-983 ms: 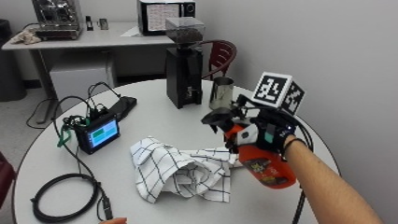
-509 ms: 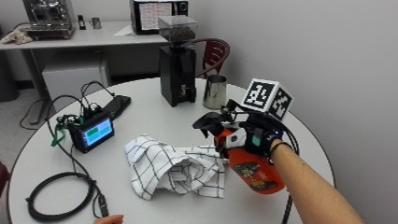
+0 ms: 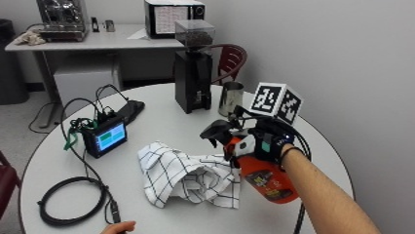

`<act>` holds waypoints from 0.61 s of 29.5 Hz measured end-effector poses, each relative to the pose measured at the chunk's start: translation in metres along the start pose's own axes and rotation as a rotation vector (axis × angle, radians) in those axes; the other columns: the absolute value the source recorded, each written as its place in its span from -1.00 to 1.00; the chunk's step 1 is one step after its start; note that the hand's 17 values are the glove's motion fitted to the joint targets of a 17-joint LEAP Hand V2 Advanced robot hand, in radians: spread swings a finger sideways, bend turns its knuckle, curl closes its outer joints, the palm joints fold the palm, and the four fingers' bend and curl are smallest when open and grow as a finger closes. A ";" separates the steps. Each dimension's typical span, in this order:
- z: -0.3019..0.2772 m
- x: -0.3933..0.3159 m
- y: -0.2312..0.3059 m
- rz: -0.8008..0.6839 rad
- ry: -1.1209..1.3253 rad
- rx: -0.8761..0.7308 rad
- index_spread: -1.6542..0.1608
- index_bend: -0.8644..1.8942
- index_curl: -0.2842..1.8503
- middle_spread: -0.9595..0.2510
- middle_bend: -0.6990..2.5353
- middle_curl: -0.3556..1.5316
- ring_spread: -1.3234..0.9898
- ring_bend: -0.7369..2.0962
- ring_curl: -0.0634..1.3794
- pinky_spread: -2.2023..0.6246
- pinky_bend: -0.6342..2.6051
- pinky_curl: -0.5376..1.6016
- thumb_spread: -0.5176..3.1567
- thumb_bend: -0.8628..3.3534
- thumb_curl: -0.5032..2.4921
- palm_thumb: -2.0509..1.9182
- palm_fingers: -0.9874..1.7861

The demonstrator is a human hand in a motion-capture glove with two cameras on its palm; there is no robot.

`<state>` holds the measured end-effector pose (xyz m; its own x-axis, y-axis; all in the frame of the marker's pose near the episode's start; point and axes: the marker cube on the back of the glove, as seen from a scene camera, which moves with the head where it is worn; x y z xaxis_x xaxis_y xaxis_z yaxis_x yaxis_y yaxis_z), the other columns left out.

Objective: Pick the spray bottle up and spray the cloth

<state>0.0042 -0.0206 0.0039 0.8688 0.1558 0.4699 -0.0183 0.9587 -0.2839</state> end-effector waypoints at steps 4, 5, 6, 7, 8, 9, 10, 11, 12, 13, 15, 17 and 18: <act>-0.022 -0.004 0.013 -0.003 -0.004 0.042 0.61 -0.27 -0.38 0.40 -0.26 -0.11 0.03 -0.10 -0.34 0.65 -0.49 -0.19 -0.41 -0.60 -0.21 0.52 0.55; -0.035 -0.011 0.018 -0.013 0.002 0.068 0.61 -0.27 -0.38 0.40 -0.26 -0.11 0.03 -0.10 -0.34 0.65 -0.49 -0.19 -0.41 -0.60 -0.21 0.52 0.55; -0.046 -0.018 0.022 -0.024 0.009 0.092 0.61 -0.27 -0.37 0.40 -0.26 -0.11 0.03 -0.10 -0.34 0.65 -0.49 -0.19 -0.41 -0.60 -0.20 0.52 0.55; -0.056 -0.024 0.025 -0.032 0.016 0.112 0.61 -0.27 -0.37 0.40 -0.26 -0.11 0.03 -0.10 -0.34 0.65 -0.49 -0.19 -0.41 -0.60 -0.20 0.52 0.55; -0.062 -0.029 0.027 -0.036 0.022 0.127 0.61 -0.27 -0.37 0.41 -0.26 -0.11 0.03 -0.10 -0.34 0.65 -0.49 -0.18 -0.41 -0.60 -0.20 0.52 0.55; -0.065 -0.032 0.028 -0.032 0.028 0.135 0.61 -0.27 -0.37 0.41 -0.27 -0.11 0.03 -0.10 -0.34 0.65 -0.49 -0.18 -0.41 -0.60 -0.20 0.52 0.55; -0.063 -0.034 0.028 -0.022 0.033 0.137 0.61 -0.27 -0.37 0.41 -0.27 -0.11 0.03 -0.10 -0.34 0.65 -0.49 -0.18 -0.41 -0.60 -0.20 0.52 0.55; -0.058 -0.032 0.027 -0.006 0.038 0.130 0.61 -0.27 -0.37 0.41 -0.27 -0.11 0.03 -0.10 -0.34 0.65 -0.49 -0.18 -0.41 -0.60 -0.20 0.52 0.55; -0.049 -0.028 0.024 0.013 0.041 0.116 0.61 -0.27 -0.37 0.41 -0.27 -0.11 0.03 -0.10 -0.34 0.65 -0.49 -0.18 -0.41 -0.60 -0.20 0.52 0.56; -0.038 -0.020 0.020 0.032 0.041 0.096 0.61 -0.27 -0.37 0.40 -0.27 -0.11 0.03 -0.10 -0.34 0.65 -0.49 -0.18 -0.41 -0.60 -0.20 0.52 0.56; -0.017 0.003 0.011 0.053 0.028 0.055 0.61 -0.27 -0.37 0.41 -0.27 -0.11 0.02 -0.10 -0.34 0.65 -0.49 -0.18 -0.41 -0.60 -0.20 0.52 0.56; -0.002 0.025 0.005 0.056 -0.003 0.033 0.61 -0.27 -0.37 0.41 -0.27 -0.11 0.02 -0.10 -0.34 0.65 -0.49 -0.18 -0.41 -0.60 -0.20 0.52 0.56; 0.001 0.031 0.005 0.056 -0.020 0.032 0.61 -0.27 -0.37 0.41 -0.27 -0.11 0.02 -0.10 -0.34 0.65 -0.49 -0.18 -0.41 -0.60 -0.19 0.52 0.56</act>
<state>0.0302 -0.0108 0.0181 0.8560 0.2134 0.4708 -0.0822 0.9554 -0.2835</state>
